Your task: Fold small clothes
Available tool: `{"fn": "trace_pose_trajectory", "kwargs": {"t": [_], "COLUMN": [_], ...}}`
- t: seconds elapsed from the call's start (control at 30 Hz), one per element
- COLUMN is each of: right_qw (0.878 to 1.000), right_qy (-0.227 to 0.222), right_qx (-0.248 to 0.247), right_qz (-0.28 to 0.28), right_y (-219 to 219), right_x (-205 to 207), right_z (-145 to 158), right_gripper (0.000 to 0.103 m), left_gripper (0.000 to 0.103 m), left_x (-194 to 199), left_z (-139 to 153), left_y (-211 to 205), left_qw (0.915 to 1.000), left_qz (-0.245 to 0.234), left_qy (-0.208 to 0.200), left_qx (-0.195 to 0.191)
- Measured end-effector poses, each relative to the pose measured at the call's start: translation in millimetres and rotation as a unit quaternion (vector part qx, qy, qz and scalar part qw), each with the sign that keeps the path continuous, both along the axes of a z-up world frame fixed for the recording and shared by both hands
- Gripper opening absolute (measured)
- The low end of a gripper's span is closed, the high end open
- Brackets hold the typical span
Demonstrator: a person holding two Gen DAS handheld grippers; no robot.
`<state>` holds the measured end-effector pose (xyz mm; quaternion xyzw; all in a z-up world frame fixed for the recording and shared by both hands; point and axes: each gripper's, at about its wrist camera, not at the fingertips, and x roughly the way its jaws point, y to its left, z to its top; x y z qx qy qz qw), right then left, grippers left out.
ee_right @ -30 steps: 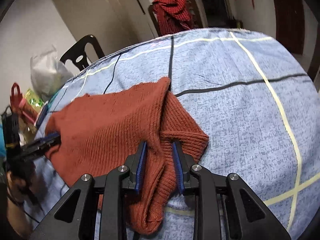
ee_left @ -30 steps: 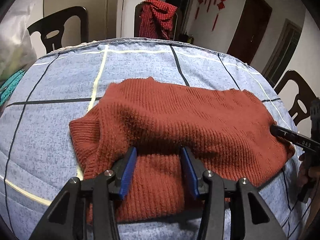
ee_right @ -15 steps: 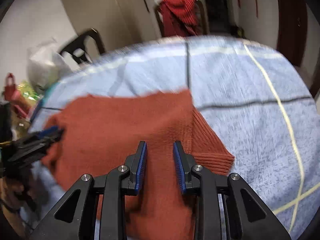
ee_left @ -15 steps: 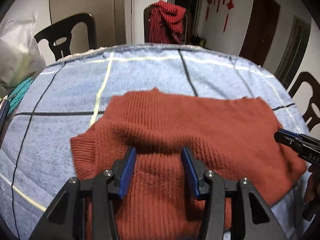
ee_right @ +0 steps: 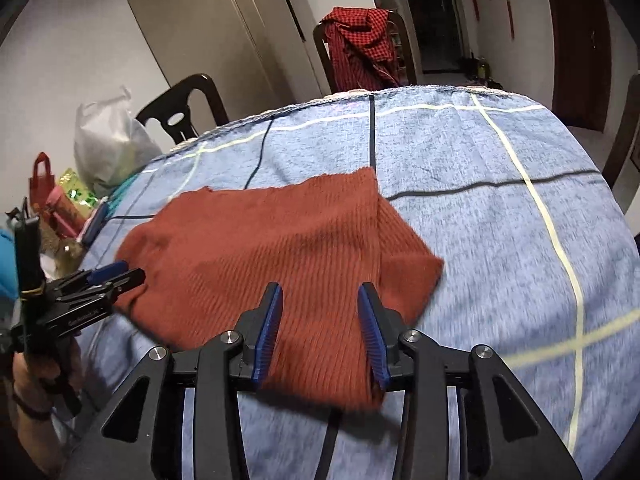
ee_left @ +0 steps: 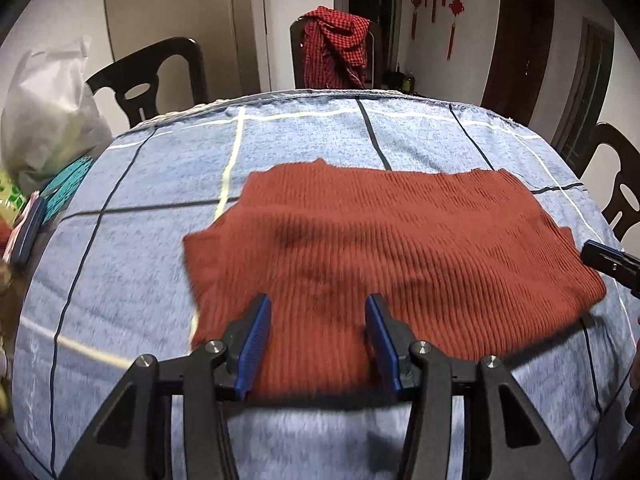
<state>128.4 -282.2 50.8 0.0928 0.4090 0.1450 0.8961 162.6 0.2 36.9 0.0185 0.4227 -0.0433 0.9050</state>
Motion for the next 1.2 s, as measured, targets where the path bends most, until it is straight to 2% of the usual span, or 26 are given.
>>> {"fn": "trace_pose_trajectory", "kwargs": {"t": [0.1, 0.17, 0.27, 0.33, 0.47, 0.53, 0.7, 0.83, 1.03, 1.2], "right_qw": [1.000, 0.999, 0.997, 0.995, 0.989, 0.986, 0.981, 0.977, 0.973, 0.970], "right_qy": [-0.004, 0.000, 0.018, 0.031, 0.062, 0.072, 0.075, 0.078, 0.076, 0.069], "right_qx": [0.018, 0.043, 0.076, 0.091, 0.125, 0.143, 0.174, 0.196, 0.215, 0.233], "right_qz": [-0.003, -0.012, -0.027, -0.036, -0.044, -0.038, -0.038, -0.031, -0.021, -0.021], "right_y": [-4.8, -15.4, -30.3, -37.1, -44.3, -45.1, -46.1, -43.8, -38.1, -38.1], "right_x": [-13.3, -22.1, -26.6, -25.5, -18.8, -16.1, -4.9, 9.0, 28.6, 36.5], "right_z": [0.0, -3.7, -12.6, -19.5, -34.2, -39.7, -41.0, -40.3, -39.4, -38.9], "right_gripper": [0.046, 0.058, 0.058, 0.058, 0.058, 0.058, 0.058, 0.058, 0.058, 0.058], "left_gripper": [0.052, 0.052, 0.055, 0.055, 0.056, 0.058, 0.062, 0.063, 0.064, 0.063], "left_x": [-15.1, -22.3, -22.7, -16.9, -3.2, 2.3, 16.1, 31.4, 45.3, 47.3], "left_z": [1.9, 3.0, -0.3, -7.5, -23.7, -27.8, -32.3, -35.6, -37.0, -36.2], "left_y": [12.7, 26.8, 50.6, 65.9, 90.7, 97.4, 103.8, 103.9, 107.9, 104.3], "left_qw": [0.9998, 0.9993, 0.9974, 0.9948, 0.9829, 0.9767, 0.9599, 0.9483, 0.9366, 0.9358], "left_qz": [0.010, 0.022, 0.045, 0.057, 0.068, 0.071, 0.061, 0.058, 0.051, 0.039], "left_qy": [-0.012, -0.020, -0.017, 0.000, 0.034, 0.032, 0.043, 0.043, 0.044, 0.041], "left_qx": [-0.010, -0.025, -0.054, -0.085, -0.168, -0.200, -0.270, -0.309, -0.344, -0.348]}}
